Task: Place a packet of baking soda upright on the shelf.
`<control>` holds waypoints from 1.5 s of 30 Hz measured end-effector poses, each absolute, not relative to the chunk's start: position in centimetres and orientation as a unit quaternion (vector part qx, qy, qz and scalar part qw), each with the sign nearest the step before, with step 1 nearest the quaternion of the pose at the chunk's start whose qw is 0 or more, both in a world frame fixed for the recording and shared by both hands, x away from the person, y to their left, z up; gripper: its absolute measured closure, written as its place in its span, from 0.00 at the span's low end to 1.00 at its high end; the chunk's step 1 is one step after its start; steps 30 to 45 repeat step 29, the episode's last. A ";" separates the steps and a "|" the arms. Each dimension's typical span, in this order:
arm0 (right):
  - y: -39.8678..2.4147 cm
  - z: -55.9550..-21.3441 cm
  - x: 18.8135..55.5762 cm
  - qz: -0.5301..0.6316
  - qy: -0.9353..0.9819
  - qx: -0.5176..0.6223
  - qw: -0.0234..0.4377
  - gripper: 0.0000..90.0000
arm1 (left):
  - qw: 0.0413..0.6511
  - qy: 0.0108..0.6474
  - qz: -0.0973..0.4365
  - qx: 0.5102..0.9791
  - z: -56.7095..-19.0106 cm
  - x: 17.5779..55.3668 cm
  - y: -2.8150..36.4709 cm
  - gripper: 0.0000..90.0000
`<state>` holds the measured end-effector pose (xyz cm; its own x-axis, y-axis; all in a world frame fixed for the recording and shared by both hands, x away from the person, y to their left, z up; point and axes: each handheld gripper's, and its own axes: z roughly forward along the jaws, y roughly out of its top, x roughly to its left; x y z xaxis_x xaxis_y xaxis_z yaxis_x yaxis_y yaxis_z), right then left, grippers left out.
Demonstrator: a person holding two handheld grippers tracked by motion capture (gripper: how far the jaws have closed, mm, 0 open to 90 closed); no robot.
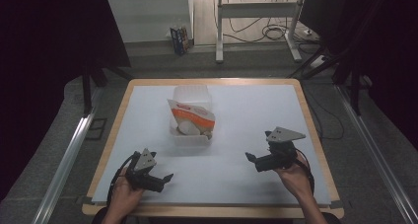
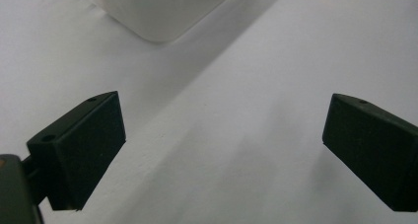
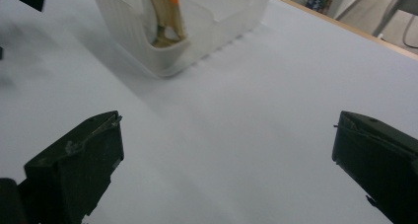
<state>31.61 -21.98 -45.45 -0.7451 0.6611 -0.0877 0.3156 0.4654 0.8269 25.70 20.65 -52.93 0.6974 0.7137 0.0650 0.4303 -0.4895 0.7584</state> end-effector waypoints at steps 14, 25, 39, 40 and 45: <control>-26.7 -47.3 30.3 0.414 0.813 0.353 0.206 0.00 | 0.362 0.355 0.198 0.839 -52.9 25.5 20.8 0.03; -28.9 -49.7 29.3 0.373 0.824 0.384 0.187 0.00 | 0.354 0.356 0.197 0.842 -52.9 25.5 20.5 0.02; -28.7 -49.8 29.4 0.362 0.829 0.380 0.190 0.00 | 0.351 0.358 0.197 0.842 -52.9 25.5 20.4 0.02; -28.7 -49.8 29.4 0.362 0.829 0.380 0.190 0.00 | 0.351 0.358 0.197 0.842 -52.9 25.5 20.4 0.02; -28.7 -49.8 29.4 0.362 0.829 0.380 0.190 0.00 | 0.351 0.358 0.197 0.842 -52.9 25.5 20.4 0.02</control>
